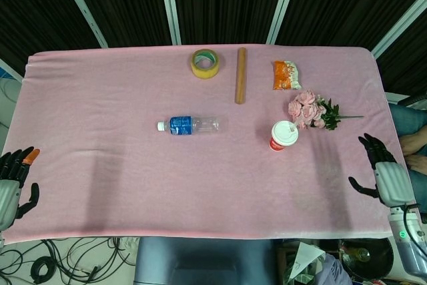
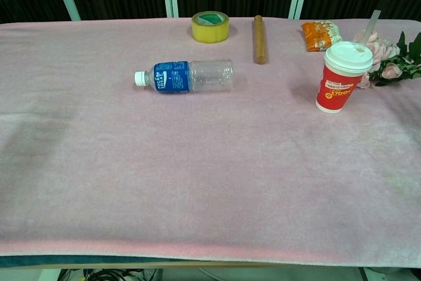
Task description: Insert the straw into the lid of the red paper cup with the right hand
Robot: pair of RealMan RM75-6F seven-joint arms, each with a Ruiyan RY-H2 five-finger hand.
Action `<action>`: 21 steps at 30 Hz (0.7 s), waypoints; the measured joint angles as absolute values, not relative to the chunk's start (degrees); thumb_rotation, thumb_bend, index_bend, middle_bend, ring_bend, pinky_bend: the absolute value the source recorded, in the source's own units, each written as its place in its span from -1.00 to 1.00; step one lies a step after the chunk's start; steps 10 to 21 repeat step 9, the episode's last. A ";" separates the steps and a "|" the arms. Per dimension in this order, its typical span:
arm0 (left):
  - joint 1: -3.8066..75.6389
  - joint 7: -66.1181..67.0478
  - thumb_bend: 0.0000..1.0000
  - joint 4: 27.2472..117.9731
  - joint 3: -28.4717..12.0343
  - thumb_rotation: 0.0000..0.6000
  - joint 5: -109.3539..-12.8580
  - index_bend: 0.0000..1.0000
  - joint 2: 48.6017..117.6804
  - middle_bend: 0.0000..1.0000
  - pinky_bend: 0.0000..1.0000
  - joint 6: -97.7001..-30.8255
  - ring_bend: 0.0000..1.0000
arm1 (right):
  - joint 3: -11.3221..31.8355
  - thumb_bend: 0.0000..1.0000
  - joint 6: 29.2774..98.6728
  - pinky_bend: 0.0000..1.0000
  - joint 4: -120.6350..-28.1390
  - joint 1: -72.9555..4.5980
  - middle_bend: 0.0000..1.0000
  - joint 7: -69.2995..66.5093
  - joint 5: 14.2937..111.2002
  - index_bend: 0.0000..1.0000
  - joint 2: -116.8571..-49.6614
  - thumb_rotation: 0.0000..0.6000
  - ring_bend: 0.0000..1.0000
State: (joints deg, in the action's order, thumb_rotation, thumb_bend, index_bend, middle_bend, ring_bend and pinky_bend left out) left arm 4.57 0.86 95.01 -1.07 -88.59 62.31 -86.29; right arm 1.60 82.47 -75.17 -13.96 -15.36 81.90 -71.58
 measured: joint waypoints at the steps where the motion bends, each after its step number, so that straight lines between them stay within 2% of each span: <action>1: 4.58 0.99 0.24 95.08 -1.01 1.00 -88.52 -0.86 62.28 -0.93 -1.00 -86.11 -1.00 | 1.33 -0.61 84.64 -0.66 -76.10 -12.91 -1.00 -11.65 82.46 -1.00 -71.86 1.00 -1.00; 5: 4.65 1.46 0.24 95.48 -0.85 1.00 -88.35 -0.86 62.13 -0.93 -1.00 -85.70 -1.00 | 0.61 -0.61 89.85 -0.66 -78.20 -10.39 -1.00 -2.20 84.74 -1.00 -72.97 1.00 -1.00; 9: 4.62 1.53 0.24 95.65 -0.92 1.00 -88.20 -0.86 62.06 -0.93 -1.00 -85.76 -1.00 | 0.02 -0.61 91.23 -0.66 -79.38 -9.21 -1.00 3.22 86.55 -1.00 -73.87 1.00 -1.00; 21: 4.62 1.53 0.24 95.65 -0.92 1.00 -88.20 -0.86 62.06 -0.93 -1.00 -85.76 -1.00 | 0.02 -0.61 91.23 -0.66 -79.38 -9.21 -1.00 3.22 86.55 -1.00 -73.87 1.00 -1.00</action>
